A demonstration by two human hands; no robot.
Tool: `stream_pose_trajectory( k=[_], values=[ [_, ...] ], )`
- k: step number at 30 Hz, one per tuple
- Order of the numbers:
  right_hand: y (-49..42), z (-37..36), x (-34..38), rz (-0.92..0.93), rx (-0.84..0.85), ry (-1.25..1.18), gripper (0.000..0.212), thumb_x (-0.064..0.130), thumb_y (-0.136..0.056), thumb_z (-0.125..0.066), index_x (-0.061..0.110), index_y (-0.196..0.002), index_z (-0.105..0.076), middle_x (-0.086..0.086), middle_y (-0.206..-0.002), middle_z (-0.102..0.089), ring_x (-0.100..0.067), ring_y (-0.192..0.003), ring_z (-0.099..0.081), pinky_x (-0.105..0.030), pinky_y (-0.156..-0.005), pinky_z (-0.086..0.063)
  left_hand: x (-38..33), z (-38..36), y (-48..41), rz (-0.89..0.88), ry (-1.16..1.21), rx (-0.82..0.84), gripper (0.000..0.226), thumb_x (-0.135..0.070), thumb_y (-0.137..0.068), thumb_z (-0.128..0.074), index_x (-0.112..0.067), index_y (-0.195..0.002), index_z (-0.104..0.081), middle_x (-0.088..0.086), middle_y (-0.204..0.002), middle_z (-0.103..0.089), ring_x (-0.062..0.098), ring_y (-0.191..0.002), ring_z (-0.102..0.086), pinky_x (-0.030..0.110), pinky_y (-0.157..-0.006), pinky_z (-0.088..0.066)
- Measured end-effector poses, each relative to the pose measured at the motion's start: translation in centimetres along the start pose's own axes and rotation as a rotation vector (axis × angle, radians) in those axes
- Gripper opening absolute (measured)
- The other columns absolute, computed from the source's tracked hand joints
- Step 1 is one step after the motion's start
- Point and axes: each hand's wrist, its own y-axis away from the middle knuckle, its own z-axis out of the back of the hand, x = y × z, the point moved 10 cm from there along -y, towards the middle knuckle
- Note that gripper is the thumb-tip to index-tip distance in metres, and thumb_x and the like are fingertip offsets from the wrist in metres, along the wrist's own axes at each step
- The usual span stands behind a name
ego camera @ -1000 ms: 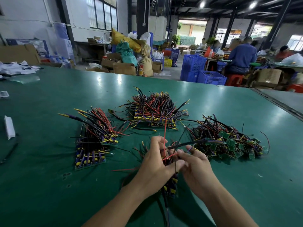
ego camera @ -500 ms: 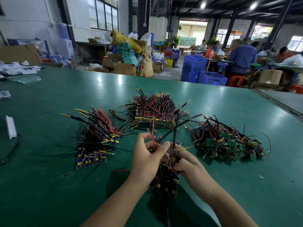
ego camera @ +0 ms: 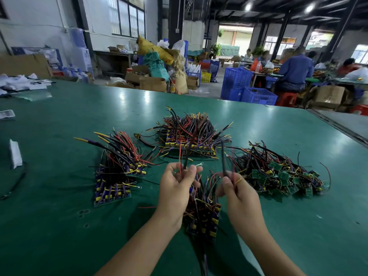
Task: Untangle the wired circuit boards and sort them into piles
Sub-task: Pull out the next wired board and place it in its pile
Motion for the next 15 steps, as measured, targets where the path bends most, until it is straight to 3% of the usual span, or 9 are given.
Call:
stream_pose_trajectory(
  k=[3,6,8,11,13,15],
  values=[
    [0.2,-2.0,-1.5,-0.222,0.111,-0.329,0.009,0.012,-0.101,-0.048,0.01,-0.092,-0.052,0.001,-0.064,-0.059,-0.012,-0.056,-0.054,-0.023,-0.057,-0.043,-0.4,-0.4,0.2,-0.041,-0.046,0.012,0.029,-0.034,-0.083,-0.065,-0.015,-0.1,-0.051,-0.001,-0.09,-0.074,0.012,-0.059,-0.064,0.028,-0.065,-0.049],
    [1.4,-4.2,-1.7,-0.326,0.239,-0.506,0.03,0.036,-0.087,-0.065,0.009,-0.094,-0.055,0.004,-0.064,-0.06,-0.01,-0.059,-0.058,-0.02,-0.051,-0.04,-1.2,-1.4,0.7,-0.19,-0.249,0.063,0.032,-0.044,-0.08,-0.064,-0.021,-0.102,-0.062,0.001,-0.1,-0.072,0.004,-0.08,-0.07,0.018,-0.067,-0.052],
    [1.7,-4.9,-1.7,-0.364,0.271,-0.594,0.041,0.046,-0.077,-0.066,0.009,-0.095,-0.059,0.004,-0.07,-0.062,-0.006,-0.06,-0.056,-0.019,-0.052,-0.041,-1.8,-2.0,1.1,-0.291,-0.403,0.102,0.027,-0.047,-0.09,-0.058,-0.026,-0.107,-0.065,-0.004,-0.11,-0.07,-0.001,-0.094,-0.067,0.016,-0.077,-0.052],
    [1.7,-4.9,-1.8,-0.377,0.247,-0.655,0.034,0.047,-0.076,-0.066,0.015,-0.084,-0.062,-0.001,-0.064,-0.05,-0.012,-0.057,-0.044,-0.024,-0.052,-0.035,-3.2,-3.1,2.1,-0.479,-0.607,0.145,0.041,-0.042,-0.098,-0.045,-0.014,-0.11,-0.071,-0.009,-0.116,-0.065,-0.008,-0.102,-0.06,0.009,-0.089,-0.043],
    [1.5,-4.5,-2.2,-0.387,0.207,-0.664,0.028,0.044,-0.077,-0.067,0.016,-0.082,-0.068,-0.011,-0.069,-0.057,-0.021,-0.064,-0.051,-0.031,-0.059,-0.041,-3.6,-3.6,2.4,-0.512,-0.665,0.165,0.044,-0.04,-0.099,-0.041,-0.01,-0.11,-0.072,-0.009,-0.117,-0.065,-0.009,-0.103,-0.058,0.006,-0.09,-0.041],
    [1.3,-4.1,-2.1,-0.354,0.174,-0.675,0.025,0.036,-0.082,-0.067,0.019,-0.1,-0.072,-0.021,-0.09,-0.069,-0.027,-0.081,-0.063,-0.04,-0.075,-0.05,-3.8,-4.0,2.6,-0.535,-0.705,0.175,0.042,-0.036,-0.099,-0.041,-0.01,-0.11,-0.072,-0.009,-0.118,-0.064,-0.007,-0.109,-0.055,0.007,-0.095,-0.038]
  ],
)
